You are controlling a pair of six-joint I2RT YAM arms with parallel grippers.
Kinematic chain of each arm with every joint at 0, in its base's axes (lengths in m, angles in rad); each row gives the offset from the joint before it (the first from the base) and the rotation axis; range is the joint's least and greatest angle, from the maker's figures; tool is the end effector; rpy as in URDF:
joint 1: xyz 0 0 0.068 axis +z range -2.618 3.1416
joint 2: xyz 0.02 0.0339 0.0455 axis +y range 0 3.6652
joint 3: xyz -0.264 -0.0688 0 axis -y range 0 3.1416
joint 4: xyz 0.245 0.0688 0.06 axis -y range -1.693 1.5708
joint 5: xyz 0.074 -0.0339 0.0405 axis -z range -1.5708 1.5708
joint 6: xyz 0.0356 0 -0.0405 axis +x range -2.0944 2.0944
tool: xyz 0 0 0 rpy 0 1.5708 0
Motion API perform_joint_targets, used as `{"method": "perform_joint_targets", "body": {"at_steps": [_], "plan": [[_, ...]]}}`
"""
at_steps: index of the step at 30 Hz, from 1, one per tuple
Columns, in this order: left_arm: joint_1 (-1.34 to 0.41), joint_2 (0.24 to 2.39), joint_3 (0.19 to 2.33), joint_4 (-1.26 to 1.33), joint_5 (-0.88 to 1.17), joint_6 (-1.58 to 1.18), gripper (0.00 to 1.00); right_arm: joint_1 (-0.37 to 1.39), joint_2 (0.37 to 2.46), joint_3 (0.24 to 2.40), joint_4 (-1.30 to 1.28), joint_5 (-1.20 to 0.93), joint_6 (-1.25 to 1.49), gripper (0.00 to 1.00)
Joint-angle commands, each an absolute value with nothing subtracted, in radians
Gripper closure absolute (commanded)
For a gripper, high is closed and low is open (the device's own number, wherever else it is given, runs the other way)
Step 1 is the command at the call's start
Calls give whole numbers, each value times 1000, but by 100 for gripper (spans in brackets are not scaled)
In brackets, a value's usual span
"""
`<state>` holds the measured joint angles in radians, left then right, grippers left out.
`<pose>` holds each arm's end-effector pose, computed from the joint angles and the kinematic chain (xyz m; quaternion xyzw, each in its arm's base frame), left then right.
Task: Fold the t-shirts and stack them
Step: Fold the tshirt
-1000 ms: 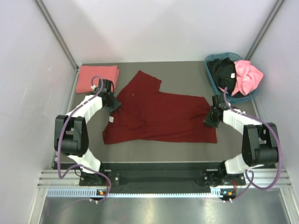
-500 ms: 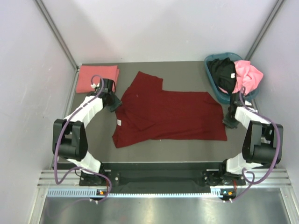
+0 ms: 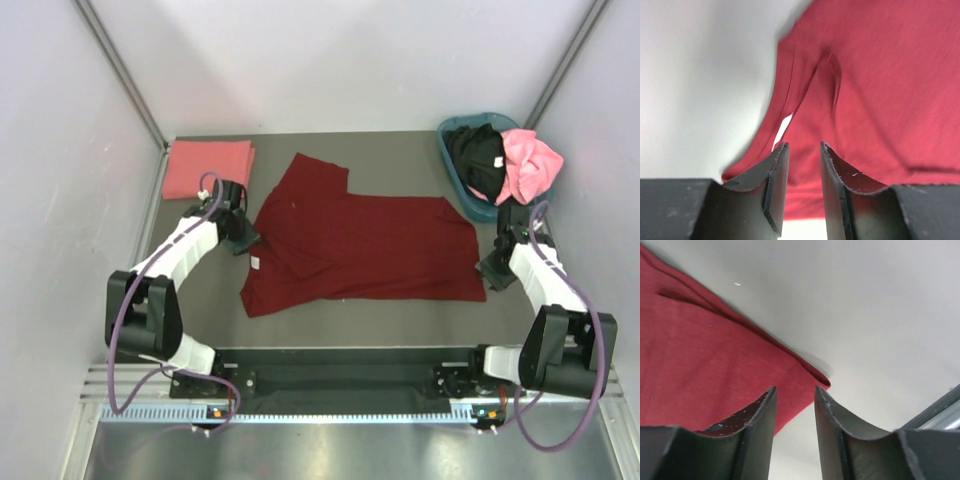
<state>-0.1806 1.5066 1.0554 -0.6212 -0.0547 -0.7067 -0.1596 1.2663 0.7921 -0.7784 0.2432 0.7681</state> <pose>0.2975 -0.0523 0.2279 -0.2584 0.9337 -0.0819 0.2340 0.2160 -0.0435 0.2038 0.4557 0.8679 -0.0672 0.1859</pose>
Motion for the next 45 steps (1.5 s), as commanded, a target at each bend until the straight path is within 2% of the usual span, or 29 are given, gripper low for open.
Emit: {"method": "perform_joint_targets", "body": {"at_steps": [1, 11, 14, 15, 17, 18, 19, 21, 27, 36, 41, 42, 43, 45], "plan": [[-184, 1456, 979, -649, 43, -695, 64, -161, 1241, 753, -778, 250, 838, 62], [-184, 1408, 841, -608, 77, -744, 61, -161, 1338, 697, -660, 235, 879, 62], [-184, 1423, 812, -572, 83, -753, 62, -163, 1356, 666, -624, 250, 879, 64], [-183, 1427, 808, -566, 87, -755, 63, -164, 1359, 660, -621, 256, 870, 67], [-184, 1450, 808, -548, 81, -753, 68, -166, 1353, 655, -623, 271, 861, 75], [-184, 1459, 813, -543, 77, -752, 71, -167, 1345, 652, -627, 278, 848, 85], [-184, 1477, 818, -542, 58, -749, 86, -167, 1335, 655, -637, 297, 844, 90], [-183, 1492, 840, -546, 31, -744, 100, -167, 1296, 663, -687, 325, 822, 100], [-181, 1522, 867, -540, -98, -745, 100, -172, 1209, 707, -805, 434, 761, 100], [-181, 1548, 919, -551, -138, -756, 100, -170, 1253, 660, -815, 397, 768, 100], [-181, 1592, 969, -580, -129, -750, 100, -169, 1229, 658, -821, 388, 795, 83], [-181, 1598, 976, -587, -115, -752, 98, -169, 1223, 663, -821, 379, 790, 81], [-181, 1598, 983, -594, -114, -749, 89, -170, 1209, 667, -822, 358, 781, 80], [-181, 1586, 1003, -612, -115, -730, 78, -166, 1194, 689, -819, 328, 746, 78]]}}
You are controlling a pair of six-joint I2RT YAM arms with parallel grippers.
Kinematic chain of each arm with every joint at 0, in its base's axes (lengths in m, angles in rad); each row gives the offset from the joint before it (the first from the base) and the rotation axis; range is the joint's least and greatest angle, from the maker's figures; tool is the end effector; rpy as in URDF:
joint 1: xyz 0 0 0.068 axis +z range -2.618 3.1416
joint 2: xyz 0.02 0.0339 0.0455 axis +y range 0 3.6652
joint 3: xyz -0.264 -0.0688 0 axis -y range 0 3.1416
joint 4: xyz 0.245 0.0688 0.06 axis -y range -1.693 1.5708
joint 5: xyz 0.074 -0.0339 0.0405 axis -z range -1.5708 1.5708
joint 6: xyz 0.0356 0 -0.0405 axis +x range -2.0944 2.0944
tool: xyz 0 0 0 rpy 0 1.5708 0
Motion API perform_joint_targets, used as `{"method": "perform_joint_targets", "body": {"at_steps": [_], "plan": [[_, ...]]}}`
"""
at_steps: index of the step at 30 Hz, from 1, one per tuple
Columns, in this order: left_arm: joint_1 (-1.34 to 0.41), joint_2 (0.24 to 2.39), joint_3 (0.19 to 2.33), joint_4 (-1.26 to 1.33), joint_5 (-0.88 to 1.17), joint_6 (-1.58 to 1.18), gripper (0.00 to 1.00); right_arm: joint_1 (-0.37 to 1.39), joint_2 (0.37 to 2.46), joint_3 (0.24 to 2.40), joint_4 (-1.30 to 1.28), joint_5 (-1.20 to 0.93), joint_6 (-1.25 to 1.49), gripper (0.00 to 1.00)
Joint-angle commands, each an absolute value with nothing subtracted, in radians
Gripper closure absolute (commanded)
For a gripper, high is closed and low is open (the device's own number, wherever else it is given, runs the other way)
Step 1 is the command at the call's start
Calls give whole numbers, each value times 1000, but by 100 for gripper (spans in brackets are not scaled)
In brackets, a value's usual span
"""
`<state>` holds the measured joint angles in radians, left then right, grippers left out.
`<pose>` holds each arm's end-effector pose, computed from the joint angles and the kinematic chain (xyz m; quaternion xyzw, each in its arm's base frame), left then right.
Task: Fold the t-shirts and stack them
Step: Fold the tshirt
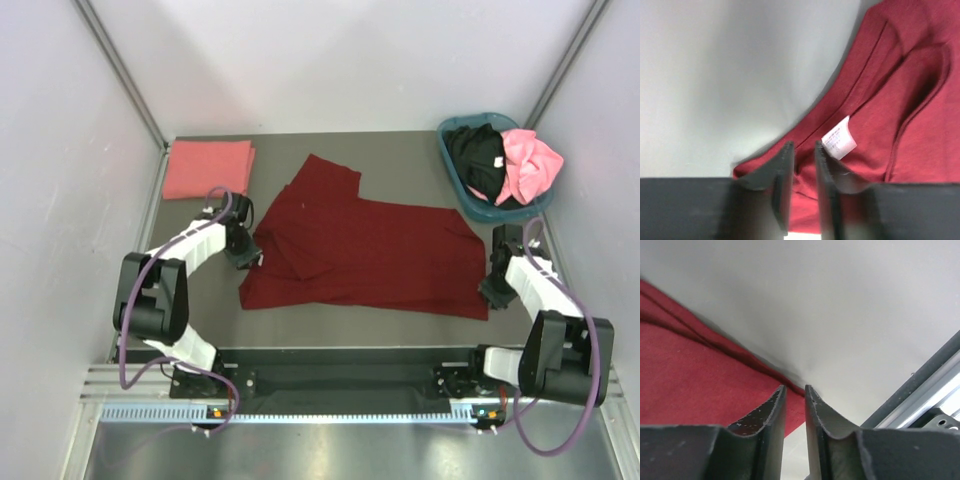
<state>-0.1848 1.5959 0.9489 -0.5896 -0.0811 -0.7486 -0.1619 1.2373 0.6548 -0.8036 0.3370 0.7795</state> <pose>0.2897 -0.0512 0.1742 -0.2806 0.9445 -0.0391 0.1664 0.1865 -0.0424 0.1725 0.4590 0.8679 -0.1315 0.1374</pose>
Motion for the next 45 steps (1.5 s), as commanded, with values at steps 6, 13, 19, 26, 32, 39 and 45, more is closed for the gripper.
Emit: {"method": "perform_joint_targets", "body": {"at_steps": [6, 13, 19, 26, 32, 39, 45], "plan": [[-183, 1502, 1081, -605, -91, -649, 54, -97, 1098, 768, -813, 230, 672, 67], [-198, 1529, 1005, -441, 169, -733, 55, 103, 1028, 813, -733, 152, 641, 62], [-204, 1608, 1040, -393, 181, -785, 55, 320, 1066, 847, -625, 108, 560, 61], [-204, 1692, 1111, -422, 126, -790, 54, 711, 1288, 992, -509, 207, 514, 57], [-204, 1718, 1120, -394, 103, -796, 54, 831, 1417, 1091, -509, 268, 534, 57], [-204, 1772, 1155, -414, 83, -799, 59, 845, 1414, 1039, -489, 281, 554, 57], [-204, 1793, 1170, -406, 80, -810, 62, 845, 1397, 1035, -485, 291, 549, 57]]}}
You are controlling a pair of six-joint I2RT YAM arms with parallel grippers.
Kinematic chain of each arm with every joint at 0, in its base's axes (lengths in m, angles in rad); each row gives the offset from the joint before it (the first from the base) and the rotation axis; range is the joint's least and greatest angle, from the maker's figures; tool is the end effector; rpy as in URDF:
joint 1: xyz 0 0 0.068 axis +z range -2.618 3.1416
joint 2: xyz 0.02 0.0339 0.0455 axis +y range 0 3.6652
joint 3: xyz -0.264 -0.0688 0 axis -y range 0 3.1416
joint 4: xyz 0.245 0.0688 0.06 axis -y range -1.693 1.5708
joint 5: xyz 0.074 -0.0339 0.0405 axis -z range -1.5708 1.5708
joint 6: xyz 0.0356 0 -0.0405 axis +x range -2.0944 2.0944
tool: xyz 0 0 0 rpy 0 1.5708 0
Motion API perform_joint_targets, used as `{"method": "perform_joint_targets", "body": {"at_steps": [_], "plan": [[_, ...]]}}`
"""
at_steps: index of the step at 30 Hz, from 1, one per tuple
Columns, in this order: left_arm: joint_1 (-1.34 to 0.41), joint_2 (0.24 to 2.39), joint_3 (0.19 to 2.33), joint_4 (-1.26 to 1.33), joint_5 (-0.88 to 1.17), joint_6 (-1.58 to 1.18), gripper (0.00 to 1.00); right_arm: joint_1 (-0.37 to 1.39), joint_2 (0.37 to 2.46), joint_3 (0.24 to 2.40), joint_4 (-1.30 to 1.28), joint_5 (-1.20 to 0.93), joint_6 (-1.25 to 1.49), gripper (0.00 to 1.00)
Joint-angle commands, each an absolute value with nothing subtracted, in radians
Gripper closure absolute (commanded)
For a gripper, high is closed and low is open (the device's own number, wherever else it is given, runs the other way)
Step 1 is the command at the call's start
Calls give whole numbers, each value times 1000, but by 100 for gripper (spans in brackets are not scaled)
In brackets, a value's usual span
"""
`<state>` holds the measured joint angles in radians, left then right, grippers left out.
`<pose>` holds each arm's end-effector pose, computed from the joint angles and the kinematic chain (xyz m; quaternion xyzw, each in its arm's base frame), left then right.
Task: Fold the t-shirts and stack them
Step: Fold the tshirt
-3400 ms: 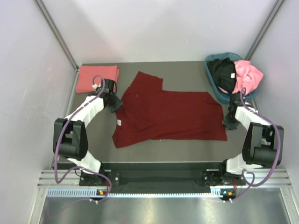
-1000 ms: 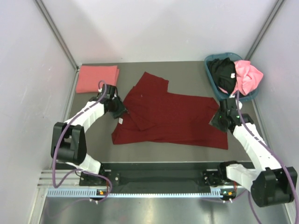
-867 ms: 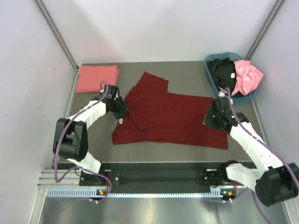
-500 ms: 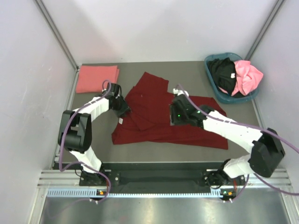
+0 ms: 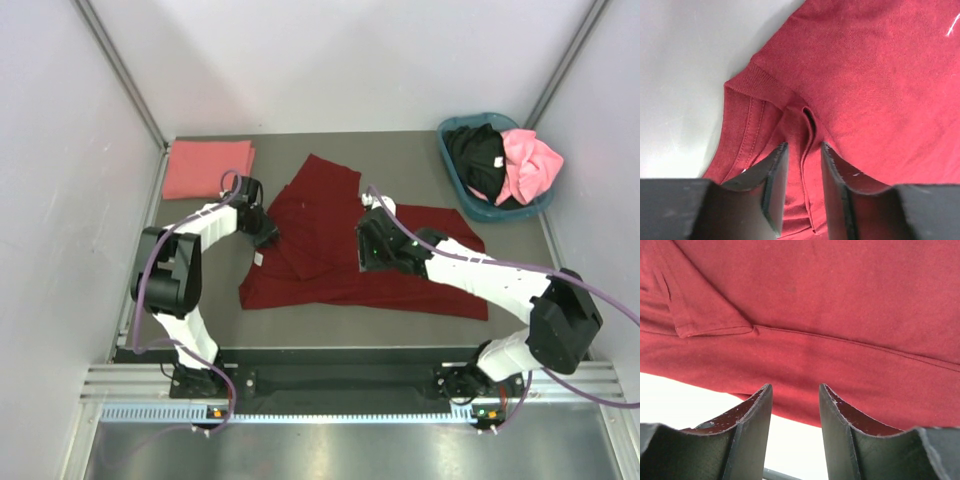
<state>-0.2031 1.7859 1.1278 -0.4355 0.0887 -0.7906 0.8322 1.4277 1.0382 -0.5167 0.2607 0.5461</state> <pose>0.3492 -0.0751 0.1718 -0.2710 0.9322 -0.1504 0.1870 0.2078 0.2146 0.2519 -0.0917 0.9337 0.1108 0.3278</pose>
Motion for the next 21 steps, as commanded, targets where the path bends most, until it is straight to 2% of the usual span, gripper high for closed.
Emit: {"method": "perform_joint_targets", "body": {"at_steps": [1, 2, 3, 4, 5, 7, 8, 10, 15, 21], "plan": [[-204, 1796, 1178, -410, 77, -810, 64, 844, 1399, 1034, -477, 290, 535, 57], [-204, 1799, 1181, -411, 78, -811, 66, 853, 1402, 1038, -456, 291, 529, 57], [-204, 1804, 1184, -413, 78, -811, 74, 859, 1422, 1045, -445, 304, 514, 57], [-204, 1805, 1187, -413, 78, -811, 74, 867, 1436, 1057, -436, 305, 503, 57], [-204, 1807, 1190, -414, 80, -813, 82, 880, 1454, 1081, -424, 305, 493, 57], [-206, 1812, 1193, -414, 86, -818, 89, 908, 1509, 1100, -361, 318, 462, 56], [-206, 1813, 1196, -414, 90, -818, 95, 946, 1529, 1109, -330, 319, 401, 55], [-206, 1815, 1203, -416, 94, -818, 100, 1000, 1595, 1138, -237, 374, 257, 54], [-206, 1831, 1213, -413, 118, -824, 100, 1101, 1741, 1252, -146, 417, 49, 50], [-204, 1841, 1207, -382, 167, -850, 100, 1121, 1824, 1278, -17, 344, -74, 55]]}}
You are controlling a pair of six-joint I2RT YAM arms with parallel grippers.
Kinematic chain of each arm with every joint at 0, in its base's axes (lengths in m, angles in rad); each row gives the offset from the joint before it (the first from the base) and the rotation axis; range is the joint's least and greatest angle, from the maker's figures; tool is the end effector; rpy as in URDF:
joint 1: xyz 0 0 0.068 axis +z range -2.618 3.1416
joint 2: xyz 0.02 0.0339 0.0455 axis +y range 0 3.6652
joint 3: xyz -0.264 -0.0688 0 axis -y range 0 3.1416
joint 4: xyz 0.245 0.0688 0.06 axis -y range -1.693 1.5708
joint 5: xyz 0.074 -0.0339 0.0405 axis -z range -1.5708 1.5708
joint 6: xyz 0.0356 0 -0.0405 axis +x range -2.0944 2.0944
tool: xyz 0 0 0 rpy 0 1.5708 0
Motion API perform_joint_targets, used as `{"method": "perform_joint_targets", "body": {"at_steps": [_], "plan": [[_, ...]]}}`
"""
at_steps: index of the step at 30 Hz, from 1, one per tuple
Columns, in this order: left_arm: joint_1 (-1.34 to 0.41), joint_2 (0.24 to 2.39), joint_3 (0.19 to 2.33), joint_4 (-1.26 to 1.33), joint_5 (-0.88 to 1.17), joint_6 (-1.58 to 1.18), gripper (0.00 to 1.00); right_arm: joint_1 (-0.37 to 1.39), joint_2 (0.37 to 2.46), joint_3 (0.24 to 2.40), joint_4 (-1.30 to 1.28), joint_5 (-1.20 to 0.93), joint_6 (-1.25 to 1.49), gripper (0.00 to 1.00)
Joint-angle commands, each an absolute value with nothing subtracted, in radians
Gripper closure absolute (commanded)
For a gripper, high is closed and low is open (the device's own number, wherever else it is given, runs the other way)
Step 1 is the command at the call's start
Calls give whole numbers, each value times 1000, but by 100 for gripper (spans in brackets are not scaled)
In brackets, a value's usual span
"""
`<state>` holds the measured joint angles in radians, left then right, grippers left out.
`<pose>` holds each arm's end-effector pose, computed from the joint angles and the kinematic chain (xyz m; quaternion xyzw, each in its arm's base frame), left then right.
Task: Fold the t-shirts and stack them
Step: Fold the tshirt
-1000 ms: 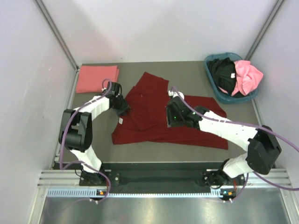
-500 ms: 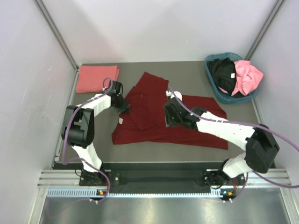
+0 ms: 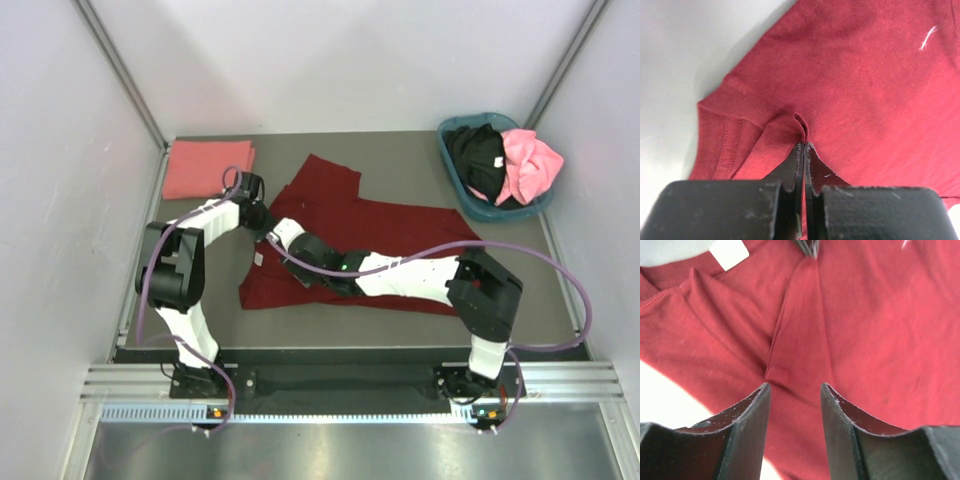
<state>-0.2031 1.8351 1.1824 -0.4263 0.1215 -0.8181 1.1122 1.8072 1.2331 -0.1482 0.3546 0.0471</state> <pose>0.3632 -0.0792 0.1708 -0.2789 0.9272 -0.1701 0.1832 0.1885 0.3538 0.2165 -0.3929 0.8097 0.0874 0.4270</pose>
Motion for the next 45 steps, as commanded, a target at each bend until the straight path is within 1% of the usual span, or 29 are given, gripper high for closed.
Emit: {"method": "perform_joint_targets", "body": {"at_steps": [1, 8, 18, 30, 34, 37, 39, 40, 41, 42, 45], "plan": [[-203, 1844, 1207, -377, 184, -856, 100, 1124, 1839, 1276, -8, 341, -96, 56], [-202, 1859, 1195, -337, 247, -888, 100, 1150, 1910, 1289, 71, 336, -117, 57], [-202, 1856, 1193, -350, 235, -888, 100, 1169, 1945, 1229, 121, 386, -84, 62], [-202, 1844, 1203, -364, 213, -885, 100, 1175, 1970, 1189, 130, 436, -60, 63], [-202, 1844, 1201, -365, 210, -887, 100, 1177, 1974, 1186, 132, 456, -55, 66], [-203, 1845, 1203, -365, 207, -887, 100, 1175, 1983, 1187, 132, 474, -49, 69], [-202, 1844, 1204, -367, 206, -887, 100, 1175, 1983, 1186, 133, 486, -46, 76], [-202, 1844, 1204, -367, 204, -887, 100, 1175, 1982, 1186, 133, 491, -45, 82], [-202, 1844, 1206, -367, 203, -887, 100, 1175, 1980, 1184, 135, 497, -44, 93], [-202, 1841, 1204, -367, 199, -887, 100, 1177, 1976, 1184, 135, 511, -43, 99], [-202, 1827, 1210, -367, 192, -885, 100, 1175, 1953, 1180, 132, 540, -41, 100]]}}
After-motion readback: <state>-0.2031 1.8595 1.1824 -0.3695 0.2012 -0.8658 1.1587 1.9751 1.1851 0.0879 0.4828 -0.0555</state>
